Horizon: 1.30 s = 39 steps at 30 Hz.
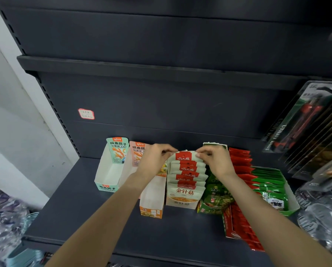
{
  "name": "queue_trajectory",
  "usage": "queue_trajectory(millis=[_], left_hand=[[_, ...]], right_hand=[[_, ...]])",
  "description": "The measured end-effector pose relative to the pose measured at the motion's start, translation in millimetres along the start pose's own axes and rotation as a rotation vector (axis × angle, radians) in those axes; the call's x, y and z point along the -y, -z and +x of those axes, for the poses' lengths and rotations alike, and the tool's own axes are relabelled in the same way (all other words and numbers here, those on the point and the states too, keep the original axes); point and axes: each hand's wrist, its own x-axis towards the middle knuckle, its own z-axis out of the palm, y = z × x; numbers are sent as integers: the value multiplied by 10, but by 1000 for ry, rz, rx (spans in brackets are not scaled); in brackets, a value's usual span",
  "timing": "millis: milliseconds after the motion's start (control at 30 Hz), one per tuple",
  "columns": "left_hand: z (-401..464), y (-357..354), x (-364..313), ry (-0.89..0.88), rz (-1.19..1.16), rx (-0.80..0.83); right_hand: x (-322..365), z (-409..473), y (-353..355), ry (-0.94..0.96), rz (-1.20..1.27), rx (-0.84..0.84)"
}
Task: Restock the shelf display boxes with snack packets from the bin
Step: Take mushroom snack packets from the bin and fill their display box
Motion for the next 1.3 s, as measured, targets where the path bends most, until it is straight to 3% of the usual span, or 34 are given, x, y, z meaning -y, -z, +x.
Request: queue_trajectory(millis=[233,633,833,1300], left_hand=[[68,12,-8,21,78,84],[-519,265,-104,27,-84,-65],[-1480,414,-65,116,-195,-226],[-4077,485,882,611,-42,-21]], right_hand=[[67,3,33,-14,-120,75],[462,-539,-67,124,-76,-21],[610,-1158,-359,185,-37,141],[922,-3020,-1667,111,-21,618]])
